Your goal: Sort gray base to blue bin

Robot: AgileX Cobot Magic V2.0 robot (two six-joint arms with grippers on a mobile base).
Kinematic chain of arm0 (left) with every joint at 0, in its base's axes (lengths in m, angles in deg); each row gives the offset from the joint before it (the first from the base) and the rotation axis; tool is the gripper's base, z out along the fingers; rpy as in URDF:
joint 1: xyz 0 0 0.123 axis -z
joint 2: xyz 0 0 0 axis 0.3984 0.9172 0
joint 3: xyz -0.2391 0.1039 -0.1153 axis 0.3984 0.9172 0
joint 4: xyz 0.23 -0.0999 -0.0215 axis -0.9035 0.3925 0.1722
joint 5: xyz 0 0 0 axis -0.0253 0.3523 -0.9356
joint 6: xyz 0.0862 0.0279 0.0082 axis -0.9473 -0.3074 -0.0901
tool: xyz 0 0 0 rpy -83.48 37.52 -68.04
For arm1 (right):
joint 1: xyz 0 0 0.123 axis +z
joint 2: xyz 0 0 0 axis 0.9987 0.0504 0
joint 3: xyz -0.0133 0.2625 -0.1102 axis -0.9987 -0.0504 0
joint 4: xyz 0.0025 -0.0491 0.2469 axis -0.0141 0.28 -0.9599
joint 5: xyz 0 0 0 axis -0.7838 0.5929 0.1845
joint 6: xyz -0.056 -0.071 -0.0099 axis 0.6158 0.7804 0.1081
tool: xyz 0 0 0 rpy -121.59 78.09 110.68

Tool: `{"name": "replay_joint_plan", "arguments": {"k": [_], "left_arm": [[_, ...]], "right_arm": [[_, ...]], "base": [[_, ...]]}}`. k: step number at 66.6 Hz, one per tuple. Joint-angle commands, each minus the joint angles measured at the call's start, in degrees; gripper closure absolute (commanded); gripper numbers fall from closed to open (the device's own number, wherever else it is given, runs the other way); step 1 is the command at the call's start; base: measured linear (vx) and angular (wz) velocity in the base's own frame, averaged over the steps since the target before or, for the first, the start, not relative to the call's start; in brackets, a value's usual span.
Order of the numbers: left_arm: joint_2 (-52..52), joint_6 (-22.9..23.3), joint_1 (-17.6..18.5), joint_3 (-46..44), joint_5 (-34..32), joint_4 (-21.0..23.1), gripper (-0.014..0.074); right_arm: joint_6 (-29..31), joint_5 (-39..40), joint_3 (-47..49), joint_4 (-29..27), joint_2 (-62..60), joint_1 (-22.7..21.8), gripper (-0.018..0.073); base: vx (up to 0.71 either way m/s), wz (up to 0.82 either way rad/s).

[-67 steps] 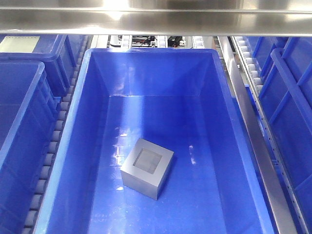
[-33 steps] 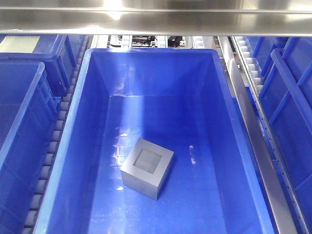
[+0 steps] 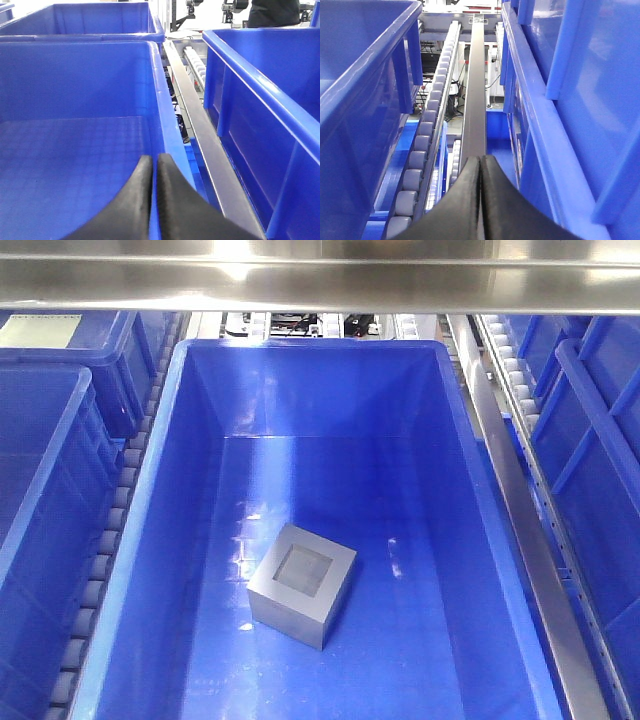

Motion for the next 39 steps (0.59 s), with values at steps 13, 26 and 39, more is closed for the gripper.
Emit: {"name": "replay_joint_plan", "arguments": {"k": [13, 26, 39], "left_arm": [[-0.97, 0.19, -0.03, -0.64, -3.71, 0.02, 0.0603], [-0.97, 0.19, -0.03, -0.64, -3.71, 0.02, 0.0603], [-0.97, 0.19, -0.03, -0.64, -3.71, 0.02, 0.0603]], "right_arm": [[0.69, 4.63, -0.32, 0.49, -0.43, -0.09, 0.0564], [0.69, 4.63, -0.32, 0.49, -0.43, -0.09, 0.0564], [0.69, 4.53, -0.32, 0.49, -0.43, -0.09, 0.0564]], "base": [[0.00, 0.00], [0.00, 0.00], [0.00, 0.00]]}}
